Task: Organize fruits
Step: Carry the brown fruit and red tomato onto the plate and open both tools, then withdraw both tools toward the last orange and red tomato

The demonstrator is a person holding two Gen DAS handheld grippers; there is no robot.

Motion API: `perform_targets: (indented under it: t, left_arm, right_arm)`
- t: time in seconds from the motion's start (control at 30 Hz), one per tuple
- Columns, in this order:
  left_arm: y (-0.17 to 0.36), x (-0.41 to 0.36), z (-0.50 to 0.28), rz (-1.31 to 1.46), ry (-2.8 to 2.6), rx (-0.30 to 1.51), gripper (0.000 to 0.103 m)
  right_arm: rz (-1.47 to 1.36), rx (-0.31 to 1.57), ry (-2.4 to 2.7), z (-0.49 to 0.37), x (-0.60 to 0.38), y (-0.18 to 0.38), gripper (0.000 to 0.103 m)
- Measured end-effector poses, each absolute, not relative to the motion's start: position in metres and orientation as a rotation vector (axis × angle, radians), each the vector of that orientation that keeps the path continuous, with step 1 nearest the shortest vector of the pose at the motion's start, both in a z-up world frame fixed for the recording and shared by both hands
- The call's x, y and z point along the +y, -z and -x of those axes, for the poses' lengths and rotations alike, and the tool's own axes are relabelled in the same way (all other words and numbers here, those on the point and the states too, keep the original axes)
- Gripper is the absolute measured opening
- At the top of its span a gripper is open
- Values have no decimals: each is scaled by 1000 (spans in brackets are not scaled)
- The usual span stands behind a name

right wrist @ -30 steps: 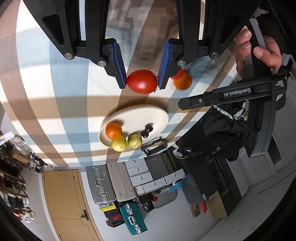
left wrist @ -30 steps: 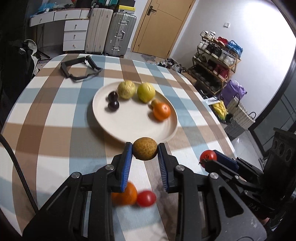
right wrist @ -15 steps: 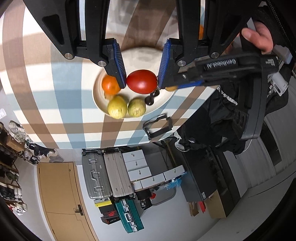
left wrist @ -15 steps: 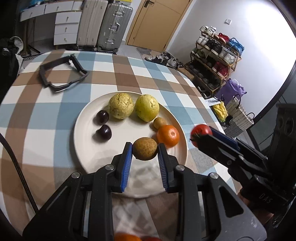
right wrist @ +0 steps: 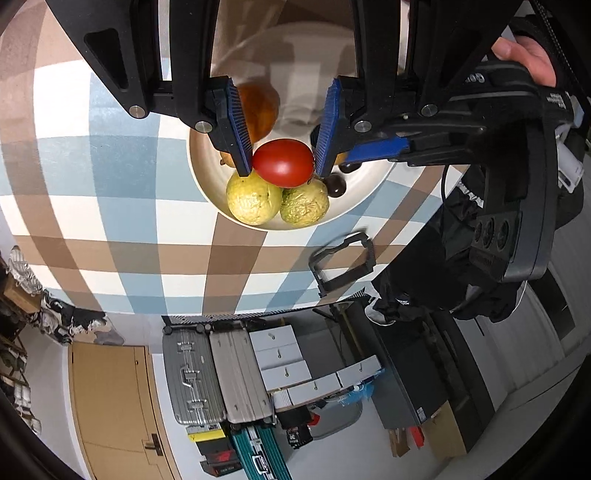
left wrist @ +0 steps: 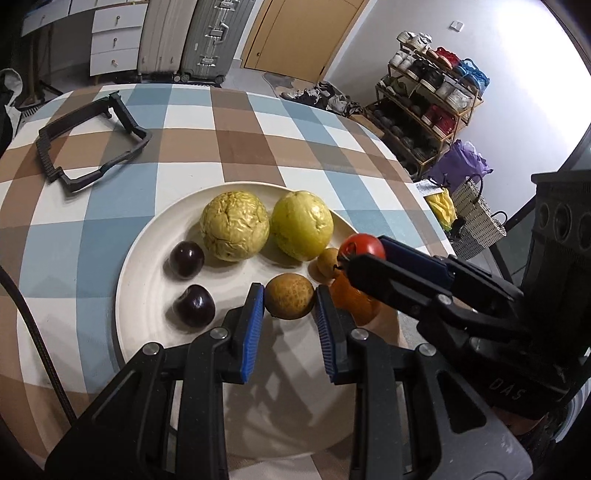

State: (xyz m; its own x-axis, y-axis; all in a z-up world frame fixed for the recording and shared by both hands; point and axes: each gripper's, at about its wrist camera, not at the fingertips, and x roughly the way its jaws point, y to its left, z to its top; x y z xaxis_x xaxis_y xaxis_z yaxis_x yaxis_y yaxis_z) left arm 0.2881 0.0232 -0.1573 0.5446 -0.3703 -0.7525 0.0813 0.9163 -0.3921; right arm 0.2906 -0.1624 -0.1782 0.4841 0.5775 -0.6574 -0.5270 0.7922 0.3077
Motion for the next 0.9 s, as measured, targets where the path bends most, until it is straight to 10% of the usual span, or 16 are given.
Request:
perform_targets:
  t: [0.9]
  left_arm:
    - [150,30,-279,353,271,966,38]
  right_arm:
    - [-129,811,-629,-296,-166,173,48]
